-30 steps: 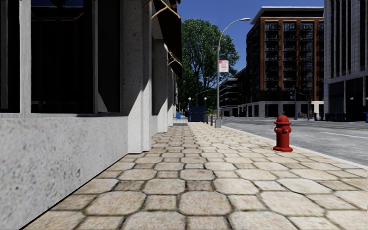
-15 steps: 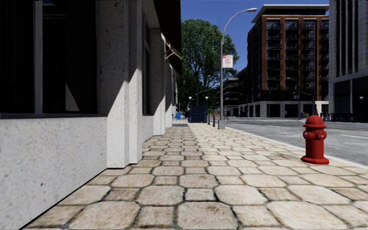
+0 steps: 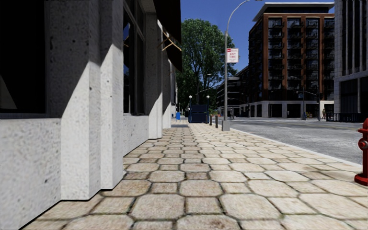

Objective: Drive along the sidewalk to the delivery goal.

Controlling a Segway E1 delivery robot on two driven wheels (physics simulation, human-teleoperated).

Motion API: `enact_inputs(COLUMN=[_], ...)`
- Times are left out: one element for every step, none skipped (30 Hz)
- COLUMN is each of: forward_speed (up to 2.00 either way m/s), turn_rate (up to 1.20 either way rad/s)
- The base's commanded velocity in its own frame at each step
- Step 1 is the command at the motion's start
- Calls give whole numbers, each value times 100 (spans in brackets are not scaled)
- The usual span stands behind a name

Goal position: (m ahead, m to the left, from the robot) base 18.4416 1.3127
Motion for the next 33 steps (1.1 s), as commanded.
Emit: enact_inputs(forward_speed=[200,200,200,200,200,200,200,200,200,200,200,200,200,200,200,200,200,200,200,200,200,200,200,200,200,200,200,200,200,200,200,200,200], turn_rate=[0,0,0,0,0,0,0,0,0,0,0,0,0,0,0,0,0,0,0,0,0,0,0,0,0,0,0,0,0,0,0,0,0])
